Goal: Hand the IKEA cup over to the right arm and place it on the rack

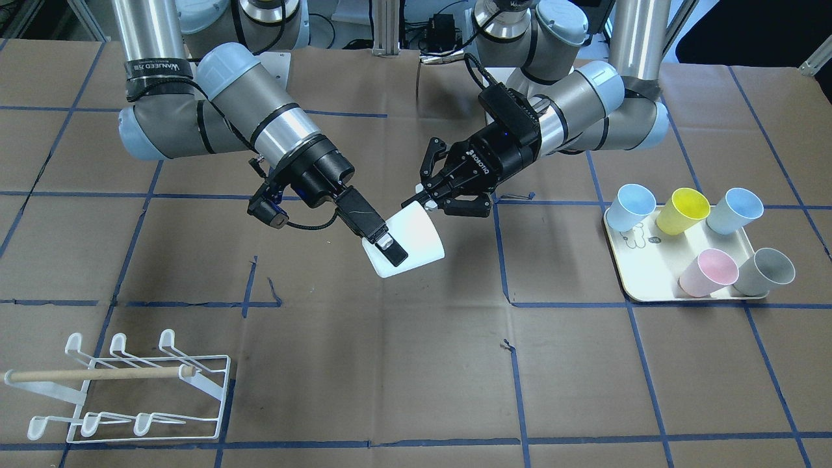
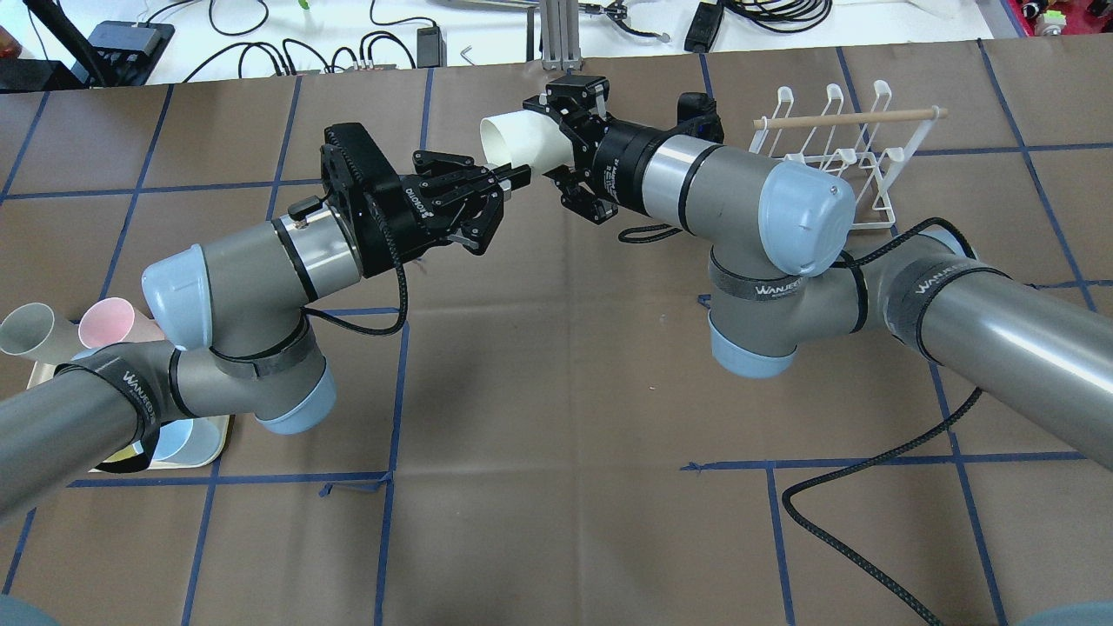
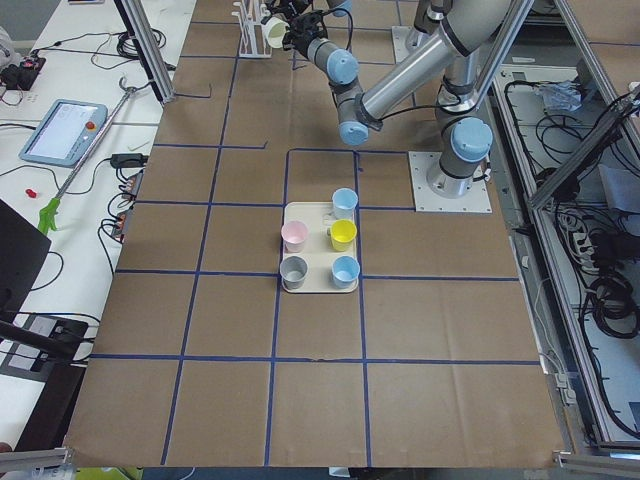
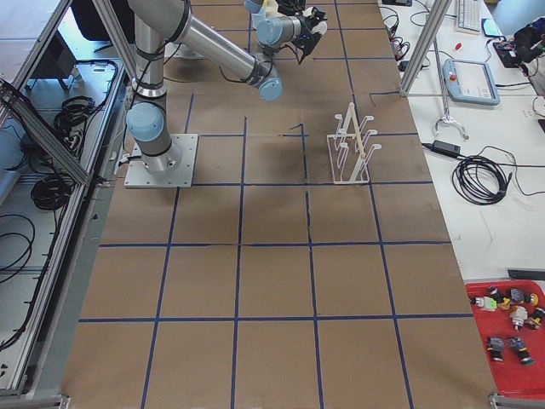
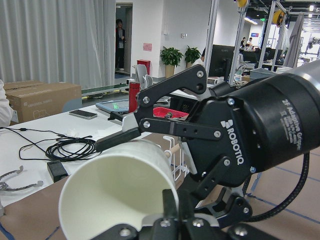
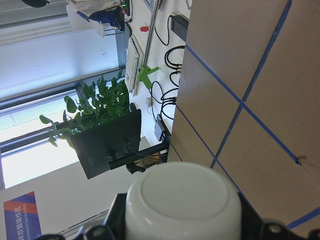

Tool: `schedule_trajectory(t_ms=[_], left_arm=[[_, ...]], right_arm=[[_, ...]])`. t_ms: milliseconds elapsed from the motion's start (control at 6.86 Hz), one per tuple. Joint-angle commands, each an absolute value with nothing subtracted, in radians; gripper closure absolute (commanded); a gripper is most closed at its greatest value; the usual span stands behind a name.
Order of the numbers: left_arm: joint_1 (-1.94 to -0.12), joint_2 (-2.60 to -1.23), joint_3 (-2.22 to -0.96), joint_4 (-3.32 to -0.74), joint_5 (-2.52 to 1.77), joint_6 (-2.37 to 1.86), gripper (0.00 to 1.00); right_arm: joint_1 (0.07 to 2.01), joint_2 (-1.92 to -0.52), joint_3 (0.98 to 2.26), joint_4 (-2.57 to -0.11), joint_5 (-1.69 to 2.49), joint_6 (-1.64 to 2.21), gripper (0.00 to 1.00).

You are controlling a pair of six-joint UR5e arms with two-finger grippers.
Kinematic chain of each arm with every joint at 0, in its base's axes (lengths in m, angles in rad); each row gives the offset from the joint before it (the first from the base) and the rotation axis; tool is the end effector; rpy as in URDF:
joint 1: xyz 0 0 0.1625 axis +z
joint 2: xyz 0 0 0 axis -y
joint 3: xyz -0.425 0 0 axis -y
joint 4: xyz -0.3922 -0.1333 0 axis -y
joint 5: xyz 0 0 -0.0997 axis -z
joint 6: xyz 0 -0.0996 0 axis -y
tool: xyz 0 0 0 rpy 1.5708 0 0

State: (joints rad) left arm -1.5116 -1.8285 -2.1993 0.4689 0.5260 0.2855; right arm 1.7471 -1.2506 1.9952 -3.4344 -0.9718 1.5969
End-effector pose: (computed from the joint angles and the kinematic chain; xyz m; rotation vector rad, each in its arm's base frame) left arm -0.1929 -0.4547 0.3405 -0.9212 -1.8066 1.4046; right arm 0.2812 -0.4981 0.3539 0.9684 1.6942 -0.2999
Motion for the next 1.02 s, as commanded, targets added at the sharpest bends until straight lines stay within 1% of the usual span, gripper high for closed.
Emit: schedule_trajectory(t_ms=[0,146,292,437,583,875], left_arm=[[-1.511,-1.829,-2.195,0.469,0.534,0.287,0.93],[-1.509,-1.827,-2.194,0.477,0.538,0.294,0.73],[-1.508,-1.836,-2.194,0.504,0.540,0.291,0.45],[-1.508,-1.838,-2.194,0.505,0.538,0.288,0.35],[-1.503,-1.836,-2.194,0.505,0.538,0.288,0.20],[-1.491,-1.819,-2.200,0.503,0.537,0.261,0.09]], right_arm=[[1.747,-1.252,1.994,-3.435,-0.965,1.597,0.43],[1.747,-1.252,1.994,-3.435,-0.963,1.598,0.45],[1.747,-1.252,1.994,-3.433,-0.963,1.598,0.45],[1.747,-1.252,1.994,-3.433,-0.963,1.598,0.45],[1.746,-1.253,1.994,-3.433,-0.962,1.600,0.49],[1.746,-1.253,1.990,-3.433,-0.962,1.598,0.54]])
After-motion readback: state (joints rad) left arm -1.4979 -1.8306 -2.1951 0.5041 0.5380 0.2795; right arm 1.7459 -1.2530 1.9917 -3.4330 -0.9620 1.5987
